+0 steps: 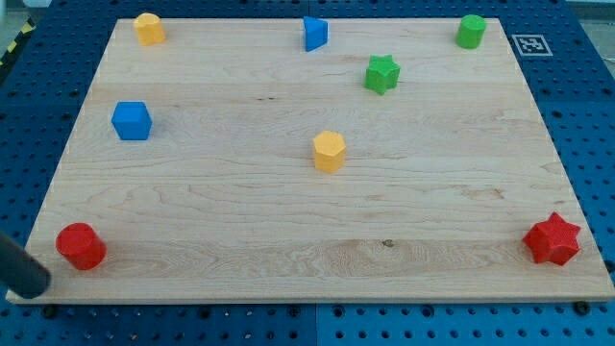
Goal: Move the red circle to center right
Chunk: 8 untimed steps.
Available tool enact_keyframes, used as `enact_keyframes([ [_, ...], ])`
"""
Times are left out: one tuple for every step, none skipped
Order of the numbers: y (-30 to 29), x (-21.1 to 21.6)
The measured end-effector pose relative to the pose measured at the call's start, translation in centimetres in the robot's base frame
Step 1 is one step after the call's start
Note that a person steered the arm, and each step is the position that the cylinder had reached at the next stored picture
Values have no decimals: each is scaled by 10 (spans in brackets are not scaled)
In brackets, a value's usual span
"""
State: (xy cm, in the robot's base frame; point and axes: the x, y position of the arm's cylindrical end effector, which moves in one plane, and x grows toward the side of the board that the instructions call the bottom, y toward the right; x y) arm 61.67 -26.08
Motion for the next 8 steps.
enact_keyframes([
  [42,-2],
  [43,-11],
  [24,-7],
  [1,-5],
  [-15,-15],
  [-10,-15],
  [7,-17],
  [13,-25],
])
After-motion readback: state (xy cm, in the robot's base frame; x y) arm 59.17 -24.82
